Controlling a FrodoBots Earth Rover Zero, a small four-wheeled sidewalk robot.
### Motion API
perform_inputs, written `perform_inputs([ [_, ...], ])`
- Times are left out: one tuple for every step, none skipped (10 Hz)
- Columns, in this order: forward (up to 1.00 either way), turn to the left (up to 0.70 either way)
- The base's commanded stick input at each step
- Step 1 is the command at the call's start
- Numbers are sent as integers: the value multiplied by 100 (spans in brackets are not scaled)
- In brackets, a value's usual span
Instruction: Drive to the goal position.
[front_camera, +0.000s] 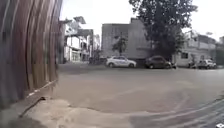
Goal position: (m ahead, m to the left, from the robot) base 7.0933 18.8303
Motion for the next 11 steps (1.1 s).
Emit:
perform_inputs([
  [100, 6],
  [100, 30],
  [100, 46],
  [100, 46],
  [100, 46],
  [100, 46],
  [100, 29],
  [100, 6],
  [100, 6],
  [100, 6],
  [100, 6],
])
